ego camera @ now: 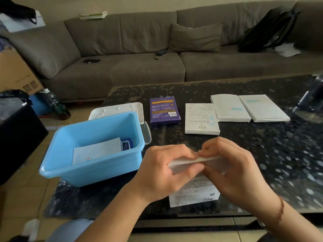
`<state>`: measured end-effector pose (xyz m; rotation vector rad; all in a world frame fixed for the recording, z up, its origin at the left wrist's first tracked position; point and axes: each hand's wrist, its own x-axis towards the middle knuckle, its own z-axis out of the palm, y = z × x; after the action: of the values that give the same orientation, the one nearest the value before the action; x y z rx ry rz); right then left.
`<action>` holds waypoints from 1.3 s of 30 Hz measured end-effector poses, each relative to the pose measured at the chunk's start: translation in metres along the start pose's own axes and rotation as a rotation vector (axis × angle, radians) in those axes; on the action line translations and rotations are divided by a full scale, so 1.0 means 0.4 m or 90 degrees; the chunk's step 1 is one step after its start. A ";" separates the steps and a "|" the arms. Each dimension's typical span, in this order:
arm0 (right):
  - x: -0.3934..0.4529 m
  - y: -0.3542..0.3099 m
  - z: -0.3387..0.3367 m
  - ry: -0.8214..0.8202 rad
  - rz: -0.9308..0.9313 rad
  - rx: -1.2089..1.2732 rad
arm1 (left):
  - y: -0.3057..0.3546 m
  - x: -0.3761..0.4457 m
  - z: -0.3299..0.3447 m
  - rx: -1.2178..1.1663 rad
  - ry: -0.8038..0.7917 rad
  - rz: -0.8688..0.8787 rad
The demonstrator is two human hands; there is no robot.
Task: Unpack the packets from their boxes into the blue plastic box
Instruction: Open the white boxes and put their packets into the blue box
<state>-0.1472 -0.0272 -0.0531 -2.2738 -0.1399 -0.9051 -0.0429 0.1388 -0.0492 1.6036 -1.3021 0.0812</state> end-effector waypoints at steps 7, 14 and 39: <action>-0.046 0.040 -0.023 -0.042 0.216 0.244 | 0.007 0.019 -0.010 0.116 -0.018 -0.030; -0.126 0.106 0.000 -0.210 0.404 0.265 | -0.029 0.055 -0.025 0.178 0.047 -0.137; 0.266 0.312 0.188 -0.086 0.374 -0.146 | -0.349 0.094 0.137 0.592 -0.101 -0.376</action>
<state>0.0169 -0.0907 -0.0934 -2.3789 0.5722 -0.4732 0.0502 0.0583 -0.1429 2.7811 -0.8715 0.2170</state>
